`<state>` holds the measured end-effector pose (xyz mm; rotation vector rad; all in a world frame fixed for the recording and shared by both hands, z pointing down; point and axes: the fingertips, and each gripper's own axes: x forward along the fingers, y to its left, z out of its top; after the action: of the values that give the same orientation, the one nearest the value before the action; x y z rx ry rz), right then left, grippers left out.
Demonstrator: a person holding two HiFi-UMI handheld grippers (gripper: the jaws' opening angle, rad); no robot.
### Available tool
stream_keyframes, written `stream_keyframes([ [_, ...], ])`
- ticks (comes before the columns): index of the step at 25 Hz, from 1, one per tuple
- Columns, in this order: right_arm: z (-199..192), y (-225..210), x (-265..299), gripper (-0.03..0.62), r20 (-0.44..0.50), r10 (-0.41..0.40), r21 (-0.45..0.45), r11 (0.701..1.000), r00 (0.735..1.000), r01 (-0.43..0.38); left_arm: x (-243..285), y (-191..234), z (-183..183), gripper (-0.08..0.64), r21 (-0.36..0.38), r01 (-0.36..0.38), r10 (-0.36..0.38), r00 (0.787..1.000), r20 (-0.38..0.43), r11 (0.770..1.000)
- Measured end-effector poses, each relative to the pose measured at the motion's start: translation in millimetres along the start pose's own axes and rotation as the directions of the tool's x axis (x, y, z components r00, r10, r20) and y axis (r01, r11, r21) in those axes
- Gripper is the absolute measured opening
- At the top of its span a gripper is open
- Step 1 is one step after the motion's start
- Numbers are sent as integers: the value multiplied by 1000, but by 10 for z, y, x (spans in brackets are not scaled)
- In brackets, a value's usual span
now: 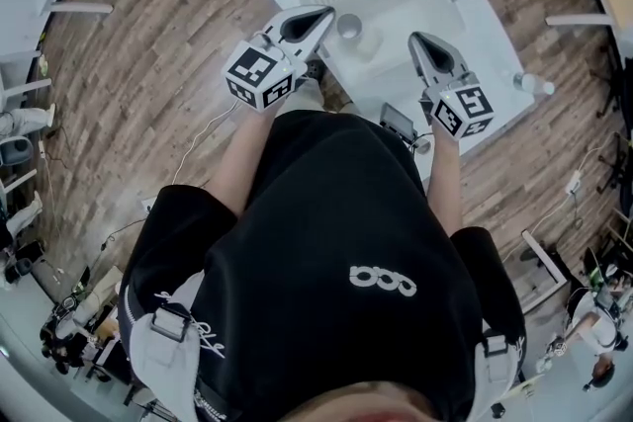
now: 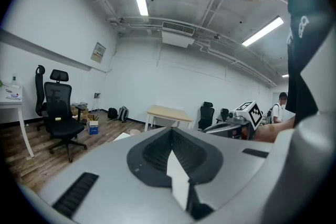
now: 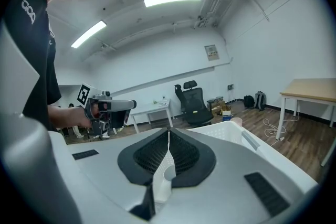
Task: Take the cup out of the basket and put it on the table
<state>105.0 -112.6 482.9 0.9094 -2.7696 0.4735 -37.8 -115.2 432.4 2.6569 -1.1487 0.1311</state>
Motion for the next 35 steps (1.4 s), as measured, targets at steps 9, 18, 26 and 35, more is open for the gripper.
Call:
stream_keyframes([
  [9,-56,12,13,26,-28,4,3,1000,1000,-4,-23,3,-21,8,4,-15,15,1000,6,1000],
  [18,-137,152,337,28,-193,85,-128,986,977,-111,-50,-8,-20,8,-28,-12,13,999,36,1000],
  [26,-548,105,1061,29,-457,133,-254,928,880,-272,-195,128,-165,8,-56,-53,55,998,34,997],
  [35,-1497,-111,1775,59,-728,93,-251,885,679,-391,-454,383,-256,8,-102,-119,125,991,45,988],
])
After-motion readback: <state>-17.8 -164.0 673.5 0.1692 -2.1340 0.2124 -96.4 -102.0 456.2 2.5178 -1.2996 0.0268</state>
